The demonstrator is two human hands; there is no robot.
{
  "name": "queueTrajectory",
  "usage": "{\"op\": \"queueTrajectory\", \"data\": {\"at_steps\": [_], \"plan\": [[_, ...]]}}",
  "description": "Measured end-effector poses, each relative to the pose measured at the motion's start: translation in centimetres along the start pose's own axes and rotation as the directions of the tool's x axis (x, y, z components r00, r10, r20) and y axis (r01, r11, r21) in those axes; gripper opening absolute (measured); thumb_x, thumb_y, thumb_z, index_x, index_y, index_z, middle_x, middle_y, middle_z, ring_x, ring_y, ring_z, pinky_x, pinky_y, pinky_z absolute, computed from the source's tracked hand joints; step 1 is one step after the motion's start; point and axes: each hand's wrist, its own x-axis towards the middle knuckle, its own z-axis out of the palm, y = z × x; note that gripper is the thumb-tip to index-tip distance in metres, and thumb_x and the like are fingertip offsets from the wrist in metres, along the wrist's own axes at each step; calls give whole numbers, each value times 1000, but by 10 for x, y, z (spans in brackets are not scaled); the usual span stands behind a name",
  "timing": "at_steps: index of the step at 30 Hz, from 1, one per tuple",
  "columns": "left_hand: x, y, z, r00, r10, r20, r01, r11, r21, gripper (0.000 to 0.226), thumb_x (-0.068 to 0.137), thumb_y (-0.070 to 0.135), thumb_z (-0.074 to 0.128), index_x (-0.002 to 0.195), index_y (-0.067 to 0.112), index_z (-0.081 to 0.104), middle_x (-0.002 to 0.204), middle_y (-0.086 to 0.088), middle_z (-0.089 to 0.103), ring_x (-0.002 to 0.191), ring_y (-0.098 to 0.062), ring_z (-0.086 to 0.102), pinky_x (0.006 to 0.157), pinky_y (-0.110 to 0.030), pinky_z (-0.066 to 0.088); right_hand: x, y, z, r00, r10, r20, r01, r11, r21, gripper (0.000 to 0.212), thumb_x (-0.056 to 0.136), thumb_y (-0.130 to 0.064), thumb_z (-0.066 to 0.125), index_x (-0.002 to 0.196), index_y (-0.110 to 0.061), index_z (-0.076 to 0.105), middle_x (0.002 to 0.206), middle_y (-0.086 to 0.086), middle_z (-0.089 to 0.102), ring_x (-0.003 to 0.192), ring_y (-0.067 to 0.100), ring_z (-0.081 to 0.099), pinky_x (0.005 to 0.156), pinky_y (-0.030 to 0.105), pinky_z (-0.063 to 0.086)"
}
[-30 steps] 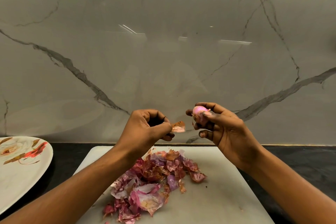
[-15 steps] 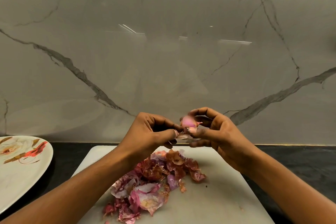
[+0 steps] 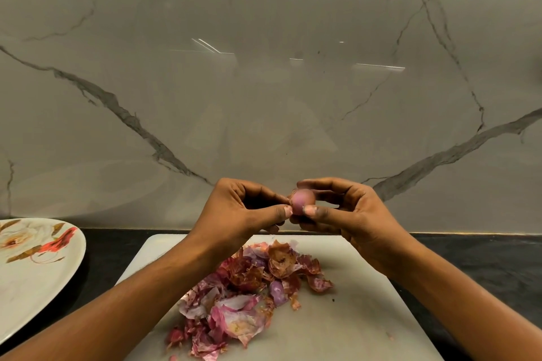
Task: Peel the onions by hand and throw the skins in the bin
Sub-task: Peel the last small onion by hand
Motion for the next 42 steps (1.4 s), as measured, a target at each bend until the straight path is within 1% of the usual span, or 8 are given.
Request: {"op": "queueTrajectory", "data": {"at_steps": [4,16,21,28,33,35,38,42], "plan": [[0,0,-1,1000,-13,-14,12,999,-35,15,84,8,82,99,7,83,88,-11,81,82,-30,79,73,-34,66,0,1,0,1000,-17,-10,16,994,-104,43,82,-4,81,124,-12,72,117,8,78,99,34,78,84,39,66],[3,0,-2,1000,-24,-9,23,998,-65,26,73,22,84,92,4,84,84,-14,80,79,-31,79,71,-31,65,-1,3,0,998,-60,-18,57,987,-150,44,77,-3,83,120,-11,75,112,5,80,101,28,79,85,35,65],[3,-3,-2,999,-17,-30,16,1000,-13,6,83,5,83,89,3,83,80,-13,79,76,-29,78,71,-31,65,-1,5,0,997,-74,-19,69,979,-193,43,79,-1,84,118,-13,76,113,3,80,103,24,78,89,37,64],[2,-3,0,998,27,-48,-28,1000,-3,7,90,1,77,93,2,83,82,-10,80,77,-27,78,71,-28,63,-1,4,0,995,-95,-24,91,983,-157,45,74,-3,85,118,-10,76,112,4,80,104,24,78,86,33,64],[1,-2,-1,994,105,-32,-101,990,103,21,82,28,82,94,12,85,82,-3,80,79,-26,76,74,-44,66,0,5,1,990,-136,-37,126,970,-206,44,77,1,85,118,-10,76,112,3,80,105,22,78,90,34,63],[1,-2,-1,991,127,-39,-119,980,160,20,80,31,83,92,15,86,79,2,79,74,-20,75,66,-38,64,-1,6,2,987,-156,-36,143,961,-238,43,78,2,84,119,-11,75,111,2,81,103,21,78,88,33,64],[0,-5,0,984,175,-35,-161,956,244,3,85,17,85,87,16,86,73,7,77,64,-10,71,58,-20,54,-1,8,5,981,-193,-34,174,936,-304,43,79,2,84,119,-11,75,110,-2,81,100,19,79,85,31,64],[-2,-6,1,975,218,-35,-195,925,325,5,85,15,83,83,19,85,69,10,76,61,-10,71,57,-18,53,-4,9,7,975,-221,-24,198,915,-351,44,79,1,85,119,-12,75,110,-4,81,100,18,79,86,32,64]]}}
